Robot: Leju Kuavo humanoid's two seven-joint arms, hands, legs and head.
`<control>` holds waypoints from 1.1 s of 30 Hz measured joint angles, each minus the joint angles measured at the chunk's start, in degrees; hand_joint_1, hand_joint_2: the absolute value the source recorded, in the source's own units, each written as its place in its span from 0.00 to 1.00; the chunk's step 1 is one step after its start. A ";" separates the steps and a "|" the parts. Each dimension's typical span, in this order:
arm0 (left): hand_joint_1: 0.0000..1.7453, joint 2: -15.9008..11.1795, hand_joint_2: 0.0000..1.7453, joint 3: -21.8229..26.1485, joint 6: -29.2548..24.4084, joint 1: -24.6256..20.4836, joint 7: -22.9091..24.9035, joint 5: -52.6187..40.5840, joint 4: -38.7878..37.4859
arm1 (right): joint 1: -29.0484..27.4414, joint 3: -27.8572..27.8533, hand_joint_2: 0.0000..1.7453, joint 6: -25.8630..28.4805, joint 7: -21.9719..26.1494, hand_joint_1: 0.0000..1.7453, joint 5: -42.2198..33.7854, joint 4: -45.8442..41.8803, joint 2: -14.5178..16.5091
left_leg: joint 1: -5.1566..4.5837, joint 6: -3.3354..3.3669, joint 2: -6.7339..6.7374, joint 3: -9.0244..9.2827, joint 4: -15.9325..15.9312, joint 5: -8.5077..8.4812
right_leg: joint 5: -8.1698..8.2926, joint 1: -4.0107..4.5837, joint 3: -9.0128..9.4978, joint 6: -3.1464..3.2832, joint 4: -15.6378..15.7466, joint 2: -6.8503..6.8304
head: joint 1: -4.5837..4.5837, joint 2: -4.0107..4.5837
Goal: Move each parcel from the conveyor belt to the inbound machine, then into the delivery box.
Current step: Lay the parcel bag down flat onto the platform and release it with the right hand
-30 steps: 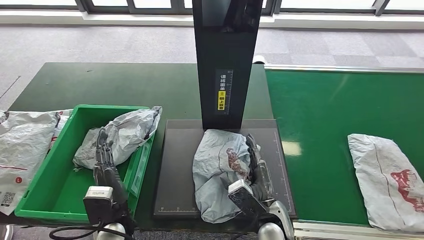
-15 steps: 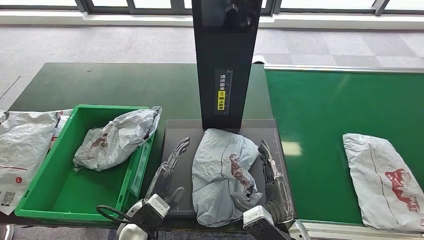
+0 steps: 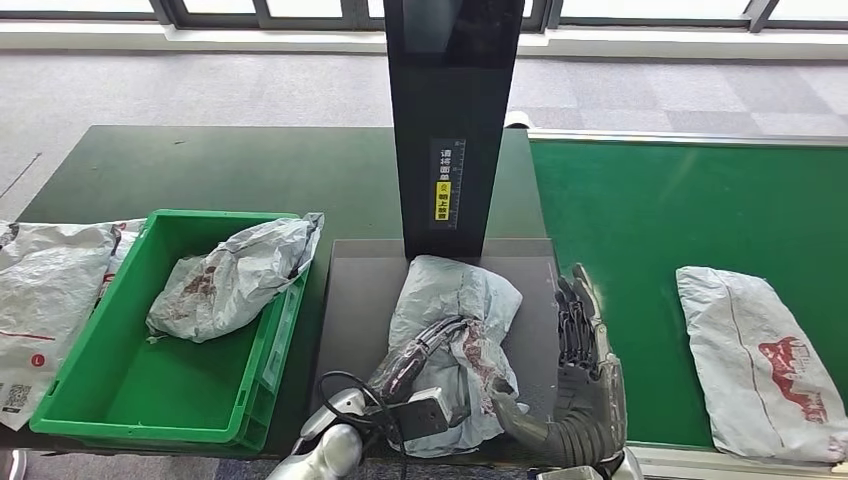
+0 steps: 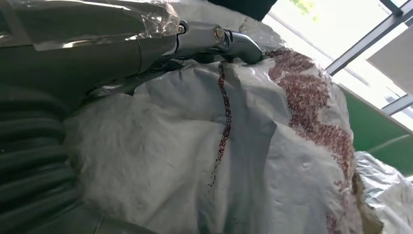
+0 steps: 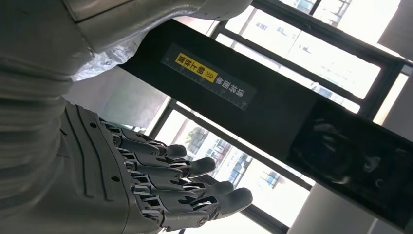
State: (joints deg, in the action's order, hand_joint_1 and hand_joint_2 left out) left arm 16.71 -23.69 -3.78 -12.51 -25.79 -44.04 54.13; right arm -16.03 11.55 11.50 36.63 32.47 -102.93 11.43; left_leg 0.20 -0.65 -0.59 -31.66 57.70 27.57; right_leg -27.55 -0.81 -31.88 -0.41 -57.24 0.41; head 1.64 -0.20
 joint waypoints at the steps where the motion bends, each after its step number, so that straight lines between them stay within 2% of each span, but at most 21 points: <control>1: 0.00 0.13 1.00 -0.21 -0.43 -0.50 0.22 -0.54 -1.07 | -0.01 0.01 1.00 0.08 0.19 0.00 -0.05 -0.09 -0.01 | 0.00 0.00 -0.01 0.00 0.00 0.00 | 0.00 0.00 0.00 0.00 0.00 0.00 | 0.00 0.00; 8: 0.00 0.44 1.00 -0.62 -1.77 -1.47 1.14 -2.16 -3.14 | -0.02 0.03 1.00 0.22 0.63 0.00 -0.15 -0.25 -0.02 | 0.00 0.00 -0.02 0.00 0.00 0.00 | 0.00 0.00 0.00 0.00 0.00 0.00 | 0.00 0.00; 10: 0.50 1.40 1.00 -1.25 -4.34 -3.06 1.91 -3.99 -6.69 | -0.02 0.30 1.00 0.45 1.08 0.00 -0.24 -0.27 -0.05 | 0.00 0.00 -0.04 0.00 0.00 0.00 | 0.00 0.00 0.03 0.00 0.00 -0.02 | 0.00 0.00; 12: 1.00 2.61 1.00 -2.09 -10.12 -5.18 2.13 -5.92 -11.70 | -0.07 0.83 1.00 0.89 1.55 0.00 -0.76 -0.63 -0.09 | 0.00 0.01 -0.04 0.04 0.00 -0.01 | 0.00 0.00 0.09 -0.01 0.01 -0.03 | 0.00 0.00; 14: 1.00 2.96 1.00 -2.32 -15.14 -5.90 1.99 -6.68 -13.69 | -0.19 1.10 1.00 0.95 1.78 0.00 -1.46 -1.10 -0.09 | 0.00 0.02 -0.02 0.08 0.00 -0.01 | 0.00 0.00 0.12 -0.01 0.01 -0.02 | 0.00 0.00; 17: 1.00 2.95 1.00 -2.32 -17.97 -5.89 2.25 -7.10 -13.58 | -0.37 1.10 1.00 0.49 2.13 0.00 -1.91 -1.36 -0.09 | 0.00 0.02 -0.02 0.08 0.00 -0.02 | 0.00 0.00 0.13 -0.01 0.01 -0.02 | 0.00 0.00; 26: 1.00 2.57 1.00 -2.29 -20.60 -5.53 1.07 -5.63 -11.43 | -0.81 1.10 1.00 0.39 2.62 0.00 -2.86 -1.39 -0.10 | 0.00 0.02 -0.04 0.04 0.00 -0.02 | 0.00 0.00 0.12 -0.01 0.00 -0.03 | 0.00 0.00; 33: 1.00 1.39 1.00 -1.24 -21.24 -2.03 -0.87 -2.67 -4.25 | -0.98 1.08 1.00 -1.16 2.60 0.00 -3.40 -1.39 -0.09 | 0.01 0.02 -0.03 -0.03 -0.01 -0.01 | -0.01 0.01 0.03 -0.01 -0.01 -0.02 | 0.00 0.00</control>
State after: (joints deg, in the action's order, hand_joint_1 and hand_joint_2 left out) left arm 18.10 -24.93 -25.02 -14.54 -26.66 -46.72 49.88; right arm -17.02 12.63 10.34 39.23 29.07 -104.32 11.34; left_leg 0.21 -0.64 -0.63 -31.69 57.69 27.55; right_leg -27.55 -0.81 -31.85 -0.42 -57.25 0.38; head 1.64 -0.20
